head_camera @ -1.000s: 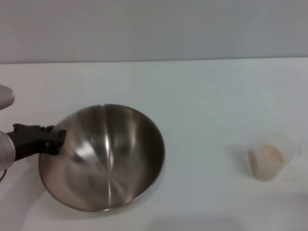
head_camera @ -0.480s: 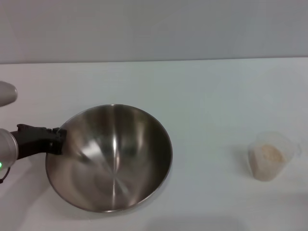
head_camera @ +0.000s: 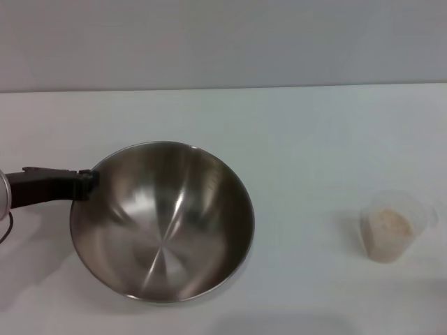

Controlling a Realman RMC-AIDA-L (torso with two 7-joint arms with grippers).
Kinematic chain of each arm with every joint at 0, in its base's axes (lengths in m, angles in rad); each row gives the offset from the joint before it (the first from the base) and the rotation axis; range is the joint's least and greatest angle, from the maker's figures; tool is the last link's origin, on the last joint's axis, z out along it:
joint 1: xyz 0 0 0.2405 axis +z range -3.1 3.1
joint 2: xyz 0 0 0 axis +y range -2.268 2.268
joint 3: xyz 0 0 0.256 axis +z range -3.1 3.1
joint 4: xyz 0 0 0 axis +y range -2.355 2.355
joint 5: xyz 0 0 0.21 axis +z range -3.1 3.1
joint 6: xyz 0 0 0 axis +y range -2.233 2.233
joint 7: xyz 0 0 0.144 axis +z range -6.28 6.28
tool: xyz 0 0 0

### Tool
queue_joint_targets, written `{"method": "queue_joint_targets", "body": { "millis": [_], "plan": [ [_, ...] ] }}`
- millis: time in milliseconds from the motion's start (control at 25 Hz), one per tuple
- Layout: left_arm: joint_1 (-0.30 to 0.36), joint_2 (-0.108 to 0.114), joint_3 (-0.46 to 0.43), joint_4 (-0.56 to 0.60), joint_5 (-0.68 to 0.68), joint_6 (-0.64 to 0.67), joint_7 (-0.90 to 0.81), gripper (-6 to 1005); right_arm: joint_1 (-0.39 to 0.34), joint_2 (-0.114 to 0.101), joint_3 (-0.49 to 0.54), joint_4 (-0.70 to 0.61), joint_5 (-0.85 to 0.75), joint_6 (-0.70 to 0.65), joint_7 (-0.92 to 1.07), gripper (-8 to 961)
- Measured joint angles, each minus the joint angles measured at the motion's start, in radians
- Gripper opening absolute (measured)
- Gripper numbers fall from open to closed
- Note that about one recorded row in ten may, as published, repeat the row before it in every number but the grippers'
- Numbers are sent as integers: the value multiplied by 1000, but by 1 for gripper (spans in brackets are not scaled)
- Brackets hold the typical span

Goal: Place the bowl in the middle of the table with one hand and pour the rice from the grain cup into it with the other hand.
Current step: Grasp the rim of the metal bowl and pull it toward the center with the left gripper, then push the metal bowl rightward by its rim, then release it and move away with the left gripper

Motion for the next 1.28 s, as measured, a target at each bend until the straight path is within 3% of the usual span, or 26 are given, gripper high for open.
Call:
{"method": "queue_joint_targets", "body": {
  "millis": [360,560,1280],
  "plan": [
    [-47,0,-120,161,-264,-67,175,42,1,0,-5,-1,0,-2,1,782],
    [-51,0,-129,188,-304,-71,202,42,1,0,-5,-2,0,-2,2,782],
    [-94,-7,16,225,-336,30,202,42,2,0,-5,-1,0,0,2,781]
  ]
}}
